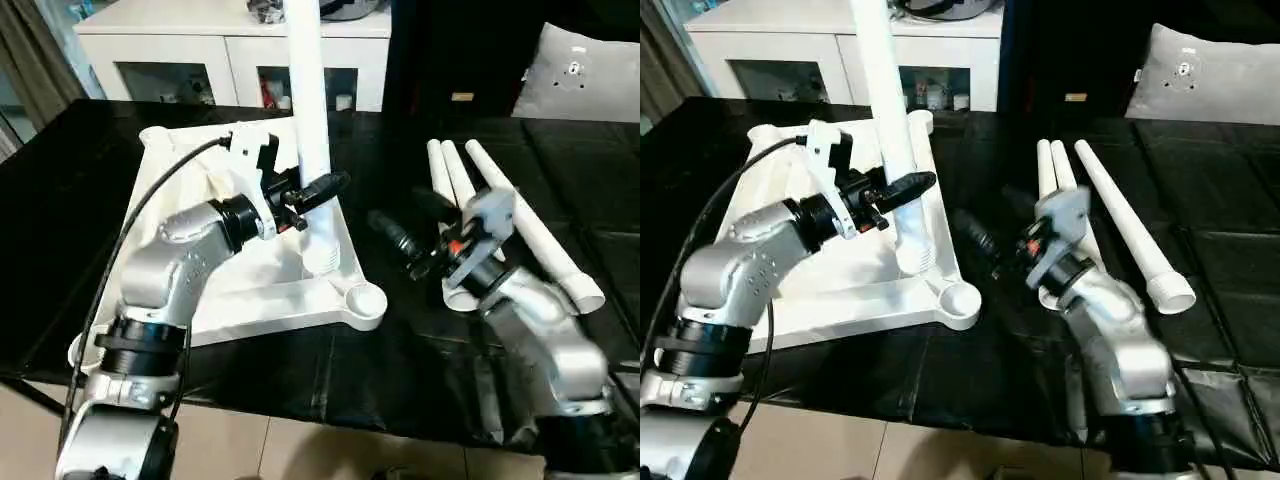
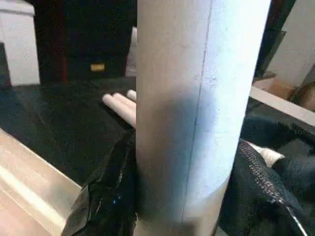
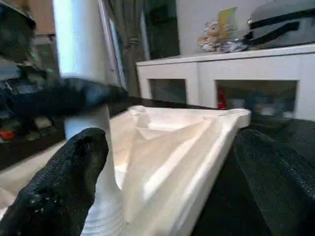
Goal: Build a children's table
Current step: Pick table leg
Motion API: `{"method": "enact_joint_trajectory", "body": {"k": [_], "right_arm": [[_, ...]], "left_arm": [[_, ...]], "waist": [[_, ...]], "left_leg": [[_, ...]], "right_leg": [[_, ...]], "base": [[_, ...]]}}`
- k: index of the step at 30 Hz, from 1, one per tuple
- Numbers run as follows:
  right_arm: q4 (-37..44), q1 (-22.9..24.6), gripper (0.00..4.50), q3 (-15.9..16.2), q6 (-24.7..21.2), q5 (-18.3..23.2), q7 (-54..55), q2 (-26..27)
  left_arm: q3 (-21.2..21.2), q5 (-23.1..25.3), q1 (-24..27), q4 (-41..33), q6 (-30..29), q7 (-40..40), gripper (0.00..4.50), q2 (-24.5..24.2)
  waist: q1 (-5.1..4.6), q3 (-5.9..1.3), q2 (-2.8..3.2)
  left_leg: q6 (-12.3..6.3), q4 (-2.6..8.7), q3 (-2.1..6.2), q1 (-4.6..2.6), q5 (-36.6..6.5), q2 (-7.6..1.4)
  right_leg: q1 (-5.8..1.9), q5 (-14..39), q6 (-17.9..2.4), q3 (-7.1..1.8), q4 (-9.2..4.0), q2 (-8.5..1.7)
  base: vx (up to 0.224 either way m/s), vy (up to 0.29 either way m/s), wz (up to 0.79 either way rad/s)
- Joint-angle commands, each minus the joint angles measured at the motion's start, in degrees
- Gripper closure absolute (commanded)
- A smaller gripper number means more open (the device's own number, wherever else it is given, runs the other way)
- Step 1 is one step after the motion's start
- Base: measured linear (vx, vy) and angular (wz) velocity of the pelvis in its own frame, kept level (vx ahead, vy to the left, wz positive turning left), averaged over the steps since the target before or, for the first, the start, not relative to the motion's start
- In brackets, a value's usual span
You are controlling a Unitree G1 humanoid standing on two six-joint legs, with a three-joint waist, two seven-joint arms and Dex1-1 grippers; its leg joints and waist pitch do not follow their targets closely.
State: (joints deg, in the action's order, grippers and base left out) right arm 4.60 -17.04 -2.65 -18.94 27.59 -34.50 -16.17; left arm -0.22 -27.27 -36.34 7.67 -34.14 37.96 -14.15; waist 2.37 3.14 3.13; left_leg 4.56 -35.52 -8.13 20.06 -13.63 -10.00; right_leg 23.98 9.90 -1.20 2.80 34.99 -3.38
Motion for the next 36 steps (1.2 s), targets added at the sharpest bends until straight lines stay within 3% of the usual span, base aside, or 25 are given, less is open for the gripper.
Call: {"method": "enact_joint_trajectory", "body": {"k": [1,3,4,7,13,23,31,32,36], "right_arm": [[1.4,-0.9,0.05,-1.0,-4.1,2.5,-0.8,-0.8],[1.7,-1.5,0.05,-1.5,-5.9,3.3,-1.0,-1.5],[2.2,-2.6,0.05,-2.8,-9.6,6.0,-0.4,-1.7],[3.7,-3.5,0.05,-4.1,-14.5,10.8,-1.2,-3.0],[6.1,-3.5,0.05,-2.6,-18.8,12.6,-3.6,-6.1],[7.8,-5.0,0.05,-4.0,-23.3,16.6,-4.6,-7.8],[9.0,-5.3,0.05,-3.7,-25.0,17.9,-7.3,-9.6],[9.9,-5.2,0.05,-2.4,-25.4,18.7,-10.1,-11.1],[10.5,-5.3,0.05,-0.9,-25.6,18.9,-13.3,-12.7]], "left_arm": [[0.6,-1.5,-1.7,-2.4,-1.8,1.1,2.60,-0.5],[1.4,-3.2,-2.1,-3.0,-3.7,0.9,2.60,-0.1],[2.8,-6.0,-2.7,-3.9,-6.5,0.7,2.60,0.7],[5.5,-10.9,-3.8,-4.7,-10.4,-0.6,2.60,2.4],[6.6,-14.4,-3.9,-5.2,-11.2,1.1,2.60,3.5],[7.3,-18.3,-4.1,-7.7,-14.9,2.4,2.60,3.0],[5.8,-18.4,-4.1,-8.7,-14.3,5.2,2.60,1.7],[2.9,-16.1,-4.1,-9.4,-12.5,8.4,2.60,-0.2],[-0.9,-12.6,-4.3,-9.8,-9.9,11.5,2.60,-2.4]], "waist": [[0.42,-4.20,-0.58],[0.47,-4.21,-0.60],[0.55,-4.16,-0.87],[0.98,-4.20,-1.02],[1.46,-4.15,-1.22],[1.57,-4.12,-1.39],[1.69,-4.13,-1.38],[1.70,-4.13,-1.36],[1.70,-4.10,-1.21]], "left_leg": [[-5.24,3.53,-0.19,0.89,1.4,-1.23],[-5.07,3.46,-0.29,0.93,1.3,-1.20],[-4.87,3.52,-0.36,0.93,1.3,-1.16],[-4.88,3.40,-0.33,0.93,1.8,-1.09],[-4.92,3.34,-0.44,1.09,2.2,-0.91],[-4.50,3.37,-0.44,1.09,2.2,-0.98],[-4.64,3.36,-0.42,1.13,2.8,-0.93],[-4.58,3.35,-0.43,1.14,2.8,-0.94],[-5.17,3.38,-0.33,1.02,2.9,-1.23]], "right_leg": [[-4.63,6.6,-12.9,-2.17,-3.47,-3.23],[-4.61,6.9,-13.0,-2.19,-3.45,-3.25],[-4.69,7.2,-13.2,-2.23,-3.41,-3.25],[-4.73,7.5,-13.4,-2.16,-3.42,-3.23],[-4.70,10.6,-11.0,-2.12,-3.89,-3.05],[-4.53,11.9,-10.3,-2.07,-3.99,-3.07],[-4.49,12.7,-9.3,-2.03,-4.08,-3.06],[-4.49,12.8,-9.2,-2.05,-4.03,-3.07],[-4.34,12.4,-8.8,-2.09,-3.87,-3.17]], "base": [[0.000,0.000,0.00],[0.000,0.000,0.00],[0.000,0.000,0.00],[0.000,0.000,0.00],[0.000,0.000,0.00],[0.000,0.000,0.00],[0.000,0.000,0.00],[0.000,0.000,0.00],[0.000,0.000,0.00]]}}
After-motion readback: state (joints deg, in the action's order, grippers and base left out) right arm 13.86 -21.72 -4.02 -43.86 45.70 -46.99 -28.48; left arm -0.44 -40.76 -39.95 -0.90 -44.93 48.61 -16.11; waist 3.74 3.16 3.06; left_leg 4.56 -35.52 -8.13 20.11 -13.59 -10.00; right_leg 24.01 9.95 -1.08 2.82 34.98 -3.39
